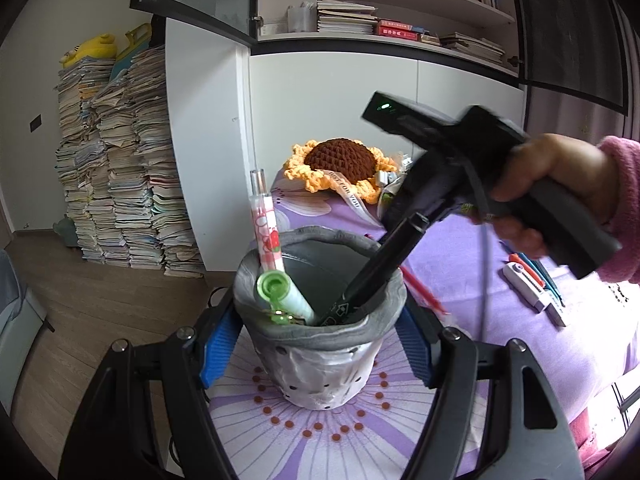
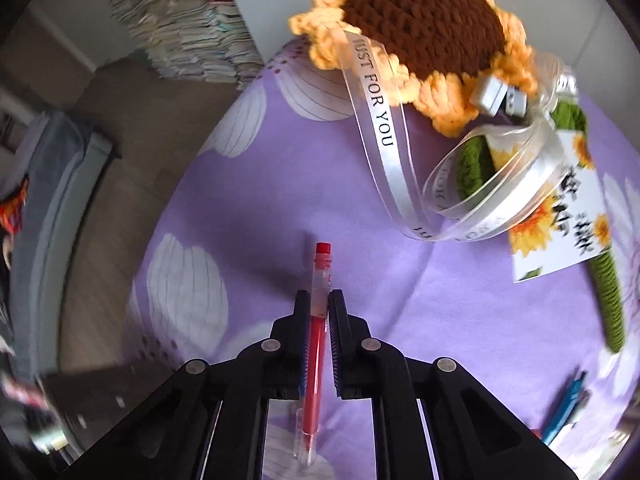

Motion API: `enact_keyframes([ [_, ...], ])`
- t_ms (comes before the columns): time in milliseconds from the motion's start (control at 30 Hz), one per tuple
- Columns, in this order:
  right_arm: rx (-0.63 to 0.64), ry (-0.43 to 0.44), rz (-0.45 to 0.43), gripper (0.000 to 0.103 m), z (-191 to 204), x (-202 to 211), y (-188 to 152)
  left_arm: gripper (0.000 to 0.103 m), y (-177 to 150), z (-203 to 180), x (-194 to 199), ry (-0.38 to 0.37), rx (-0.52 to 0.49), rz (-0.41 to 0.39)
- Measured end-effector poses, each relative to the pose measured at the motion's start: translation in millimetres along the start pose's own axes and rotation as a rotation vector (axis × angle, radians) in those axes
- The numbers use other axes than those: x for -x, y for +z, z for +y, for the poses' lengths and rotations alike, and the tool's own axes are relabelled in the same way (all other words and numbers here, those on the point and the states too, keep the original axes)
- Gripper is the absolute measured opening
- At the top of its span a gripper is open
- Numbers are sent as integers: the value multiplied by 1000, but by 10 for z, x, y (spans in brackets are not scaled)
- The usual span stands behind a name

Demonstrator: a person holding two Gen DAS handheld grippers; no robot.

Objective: Organize stationery

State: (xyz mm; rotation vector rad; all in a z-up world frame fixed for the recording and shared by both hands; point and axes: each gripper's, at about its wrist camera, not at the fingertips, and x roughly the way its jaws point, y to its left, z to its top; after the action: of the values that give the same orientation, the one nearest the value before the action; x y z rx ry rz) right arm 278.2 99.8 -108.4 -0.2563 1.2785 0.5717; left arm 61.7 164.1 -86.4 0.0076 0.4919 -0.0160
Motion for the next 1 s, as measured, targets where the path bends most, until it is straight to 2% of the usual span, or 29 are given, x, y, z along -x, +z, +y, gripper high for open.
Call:
enact_keyframes([
  [67, 44, -6, -10, 10, -32, 116, -135, 70, 15, -47, -13, -20, -7, -4],
  [133, 40, 23, -38, 10, -164, 290, -319, 70, 36, -114, -46, -50, -15, -8],
  [200, 29, 36, -102, 10, -277, 497, -471, 70, 64, -205, -100, -79, -21, -6],
  [400, 6, 18, -421, 10, -537, 1460, -913, 70, 186, -649, -343, -202, -68, -17],
  [500, 42, -24, -597, 9, -493, 1939, -1097, 70, 241, -857, -441, -221, -96, -30],
  [600, 68, -48, -706, 9, -449, 2249, -1229, 70, 295, -1030, -559, -225, -114, -25],
  [667, 88, -37, -735, 9, -465, 2375, -1300, 70, 337, -1097, -621, -229, -112, -15],
  [700, 98, -30, -742, 5, -466, 2421, -1318, 70, 359, -1123, -650, -234, -113, -13],
  [833, 117, -5, -739, 4, -485, 2420, -1393, 70, 400, -1239, -701, -264, -120, 1],
  [933, 122, 4, -711, 4, -556, 2357, -1462, 70, 384, -1325, -713, -244, -154, 14],
  [1000, 66, 15, -664, 4, -741, 2254, -1468, 70, 390, -1317, -683, -234, -158, 12],
])
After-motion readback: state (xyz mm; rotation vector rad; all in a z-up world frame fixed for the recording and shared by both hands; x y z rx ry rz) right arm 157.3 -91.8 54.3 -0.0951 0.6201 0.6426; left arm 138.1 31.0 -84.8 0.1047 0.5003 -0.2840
